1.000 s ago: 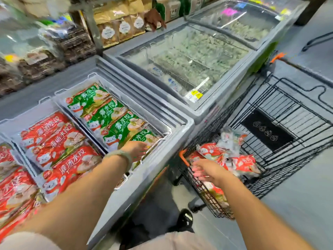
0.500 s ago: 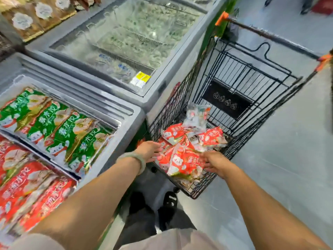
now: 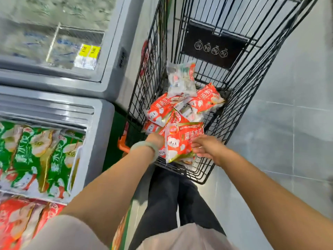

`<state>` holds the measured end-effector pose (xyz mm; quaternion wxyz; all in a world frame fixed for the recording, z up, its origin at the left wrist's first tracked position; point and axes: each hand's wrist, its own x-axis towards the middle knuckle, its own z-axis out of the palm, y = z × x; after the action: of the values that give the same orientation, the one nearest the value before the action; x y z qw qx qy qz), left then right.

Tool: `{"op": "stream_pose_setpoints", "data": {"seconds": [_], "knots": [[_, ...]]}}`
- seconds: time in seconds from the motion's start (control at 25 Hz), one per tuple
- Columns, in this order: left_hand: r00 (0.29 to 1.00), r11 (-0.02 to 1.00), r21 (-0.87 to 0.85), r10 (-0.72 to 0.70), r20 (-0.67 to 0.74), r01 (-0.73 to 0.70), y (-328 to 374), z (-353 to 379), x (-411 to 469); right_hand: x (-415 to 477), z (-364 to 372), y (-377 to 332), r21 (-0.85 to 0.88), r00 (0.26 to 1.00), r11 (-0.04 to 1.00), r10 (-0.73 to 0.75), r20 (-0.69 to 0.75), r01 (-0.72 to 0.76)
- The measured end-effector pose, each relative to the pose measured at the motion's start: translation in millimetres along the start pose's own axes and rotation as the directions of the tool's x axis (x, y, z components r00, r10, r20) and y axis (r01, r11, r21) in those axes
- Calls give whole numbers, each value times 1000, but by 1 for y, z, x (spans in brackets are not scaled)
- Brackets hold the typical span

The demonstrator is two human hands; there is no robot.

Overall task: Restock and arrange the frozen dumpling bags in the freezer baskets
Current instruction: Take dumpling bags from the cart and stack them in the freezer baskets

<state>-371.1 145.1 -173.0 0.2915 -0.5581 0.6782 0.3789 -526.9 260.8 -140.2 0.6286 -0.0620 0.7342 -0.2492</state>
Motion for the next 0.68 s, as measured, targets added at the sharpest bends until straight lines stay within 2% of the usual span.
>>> {"op": "stream_pose_setpoints", "data": {"seconds": [0.04, 0.08, 0.16, 0.28, 0.4, 0.44, 0.56, 0.68], "knots": [[1000, 1000, 16, -22, -4, 22, 2, -1, 10, 7, 3, 0, 9, 1000, 1000, 17, 1, -17], [1000, 995, 104, 9, 2, -9, 3, -3, 24, 15, 6, 2, 12, 999, 999, 34, 8, -34], [998, 987, 153, 51, 42, -57, 3, 6, 48, 31, 13, 5, 31, 997, 997, 67, 27, -68], [993, 989, 141, -54, 101, 39, 7, 24, 76, 49, 19, 10, 91, 992, 988, 125, 8, -126], [989, 971, 241, -38, 145, 2, 8, 37, 98, 62, 19, 13, 131, 987, 979, 159, -5, -157], [986, 970, 240, -66, 153, 27, 9, 45, 103, 64, 18, 14, 144, 985, 975, 170, -9, -167], [969, 977, 105, -200, 147, 185, 10, 61, 115, 69, 18, 13, 168, 981, 968, 191, -29, -184], [984, 994, -32, -102, 145, 107, 9, 54, 105, 69, 19, 9, 170, 981, 969, 190, -48, -180]]}}
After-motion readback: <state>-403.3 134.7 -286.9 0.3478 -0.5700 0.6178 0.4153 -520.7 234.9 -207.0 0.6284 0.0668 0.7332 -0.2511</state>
